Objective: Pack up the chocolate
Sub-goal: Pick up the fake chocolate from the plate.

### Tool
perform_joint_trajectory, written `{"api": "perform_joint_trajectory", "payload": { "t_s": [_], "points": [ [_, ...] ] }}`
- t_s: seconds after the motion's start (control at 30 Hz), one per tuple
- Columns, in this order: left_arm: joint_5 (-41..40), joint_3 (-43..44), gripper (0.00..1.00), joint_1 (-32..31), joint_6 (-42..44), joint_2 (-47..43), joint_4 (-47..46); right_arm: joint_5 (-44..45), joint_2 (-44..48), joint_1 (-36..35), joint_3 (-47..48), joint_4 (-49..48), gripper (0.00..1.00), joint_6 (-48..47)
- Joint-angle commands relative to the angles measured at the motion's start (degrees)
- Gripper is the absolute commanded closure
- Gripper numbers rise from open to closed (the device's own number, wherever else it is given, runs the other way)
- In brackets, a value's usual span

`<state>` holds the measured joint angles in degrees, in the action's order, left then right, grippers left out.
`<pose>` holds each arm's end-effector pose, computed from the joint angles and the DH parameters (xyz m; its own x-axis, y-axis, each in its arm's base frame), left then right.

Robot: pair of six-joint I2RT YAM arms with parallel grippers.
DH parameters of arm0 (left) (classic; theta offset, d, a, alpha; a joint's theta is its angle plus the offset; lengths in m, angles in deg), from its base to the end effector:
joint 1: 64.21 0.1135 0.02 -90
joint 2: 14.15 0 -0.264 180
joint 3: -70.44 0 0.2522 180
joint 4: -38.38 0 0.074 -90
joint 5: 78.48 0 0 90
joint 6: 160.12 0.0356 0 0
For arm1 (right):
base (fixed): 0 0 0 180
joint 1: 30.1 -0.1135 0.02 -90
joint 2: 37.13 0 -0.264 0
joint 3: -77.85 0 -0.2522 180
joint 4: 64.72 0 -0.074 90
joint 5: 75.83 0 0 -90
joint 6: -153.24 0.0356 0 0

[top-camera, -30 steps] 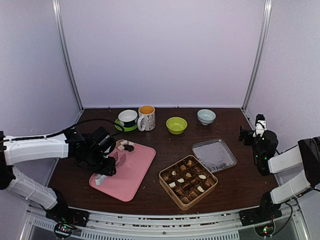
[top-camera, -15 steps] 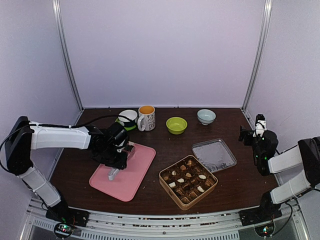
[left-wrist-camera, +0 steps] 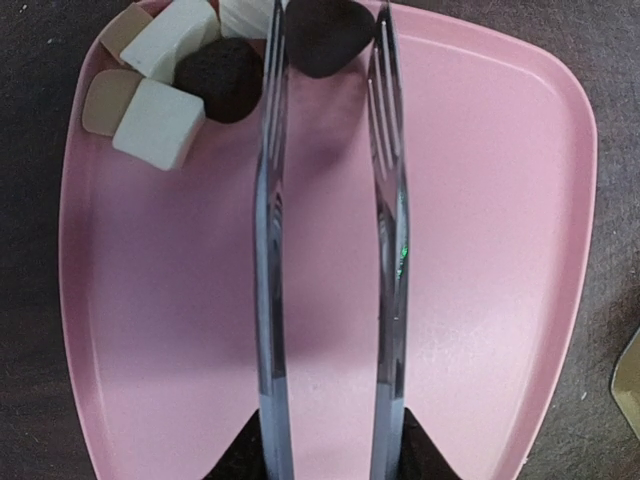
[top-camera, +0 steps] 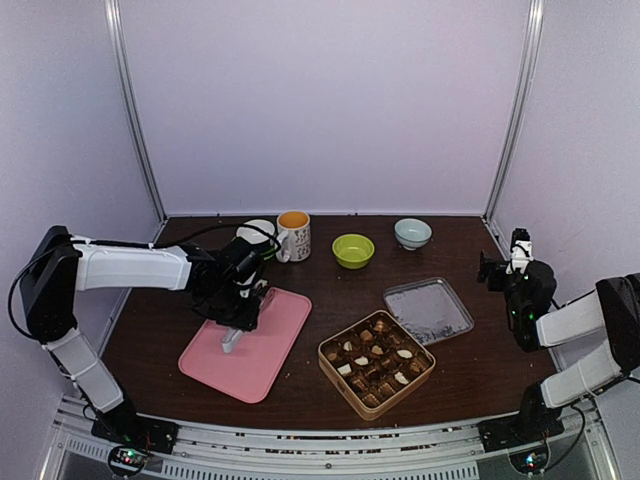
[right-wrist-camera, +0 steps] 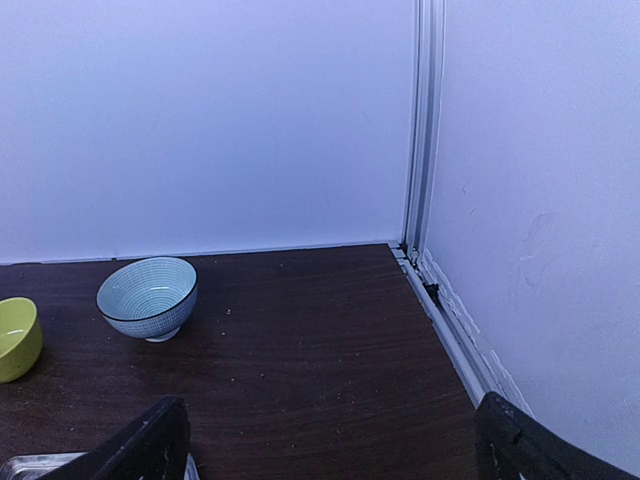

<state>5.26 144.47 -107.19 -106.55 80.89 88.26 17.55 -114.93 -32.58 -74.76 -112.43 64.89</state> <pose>0.2327 -0.2115 0.1827 -0.9431 0.0720 -0.3246 0.1137 0.9872 -0.1115 0.2342 0.0080 0.1720 -0.0466 0.0268 -0.9986 0.0170 0.9995 0.0260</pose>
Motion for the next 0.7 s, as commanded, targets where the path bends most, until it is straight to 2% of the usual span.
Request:
{"api": "perform_joint_trajectory", "payload": {
  "t_s": [0.0,0.33,0.67],
  "points": [
    [-1.1,2.3,0.65,0.5,1.2,1.0,-0.7,-0.2,-0.1,0.2,0.7,-0.8,0.00,-0.2],
    [-1.2,3.6,0.60,0.5,2.0,2.2,-0.9,-0.1,-0.1,0.2,0.8,-0.8,0.00,-0.2],
    [0.2,3.7,0.70,0.5,3.0,0.4,0.5,-0.1,-0.1,0.2,0.8,-0.9,0.00,-0.2]
  ]
}}
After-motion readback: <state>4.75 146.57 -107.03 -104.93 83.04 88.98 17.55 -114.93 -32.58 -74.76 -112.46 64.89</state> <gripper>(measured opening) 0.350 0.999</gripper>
